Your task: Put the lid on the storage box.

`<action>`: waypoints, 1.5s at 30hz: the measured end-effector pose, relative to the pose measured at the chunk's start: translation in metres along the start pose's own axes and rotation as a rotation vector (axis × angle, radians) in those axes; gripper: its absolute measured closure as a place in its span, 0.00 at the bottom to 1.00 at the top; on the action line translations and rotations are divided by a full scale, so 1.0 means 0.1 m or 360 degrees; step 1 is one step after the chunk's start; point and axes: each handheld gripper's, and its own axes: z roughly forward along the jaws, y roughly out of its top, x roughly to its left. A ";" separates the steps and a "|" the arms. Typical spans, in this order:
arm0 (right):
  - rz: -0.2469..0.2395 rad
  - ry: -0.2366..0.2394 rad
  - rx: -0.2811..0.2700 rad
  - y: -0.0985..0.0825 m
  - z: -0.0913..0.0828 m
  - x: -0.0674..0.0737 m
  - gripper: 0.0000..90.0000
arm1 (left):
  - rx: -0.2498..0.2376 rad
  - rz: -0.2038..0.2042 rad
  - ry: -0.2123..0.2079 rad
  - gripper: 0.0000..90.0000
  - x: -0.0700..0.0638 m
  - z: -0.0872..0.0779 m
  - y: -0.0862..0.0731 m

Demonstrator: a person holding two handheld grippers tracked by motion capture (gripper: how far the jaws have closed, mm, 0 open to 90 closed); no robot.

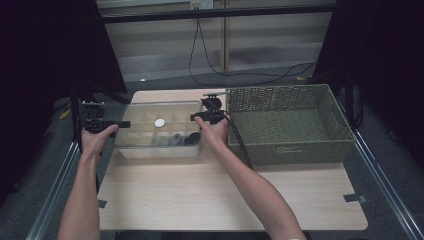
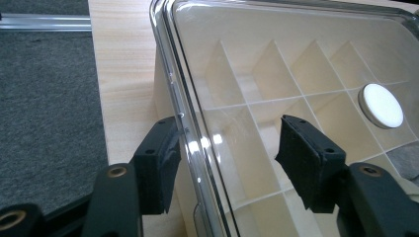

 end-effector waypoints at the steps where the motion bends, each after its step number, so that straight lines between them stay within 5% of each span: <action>1: -0.0014 -0.0004 -0.0011 0.00 0.00 0.01 0.52 | 0.0002 0.0005 -0.0003 0.45 -0.01 0.01 0.00; 15: -0.0017 -0.0026 -0.0006 -0.02 0.02 0.00 0.41 | 0.0002 0.0065 0.0017 0.33 -0.05 0.02 -0.01; 27: -0.0113 -0.0087 -0.0010 -0.03 0.03 0.04 0.32 | -0.0041 0.0030 0.0002 0.16 0.01 -0.17 -0.07; 33: -0.0153 -0.0099 -0.0055 -0.02 -0.01 0.09 0.27 | -0.0048 0.0085 0.0031 0.14 -0.01 -0.29 -0.11; 39: -0.0207 -0.0076 -0.0103 0.03 -0.09 0.15 0.25 | -0.0068 0.0051 0.0081 0.20 0.02 -0.42 -0.15; 45: -0.0231 -0.0049 -0.0133 0.06 -0.17 0.20 0.23 | -0.0102 0.0114 0.0049 0.18 -0.06 -0.55 -0.18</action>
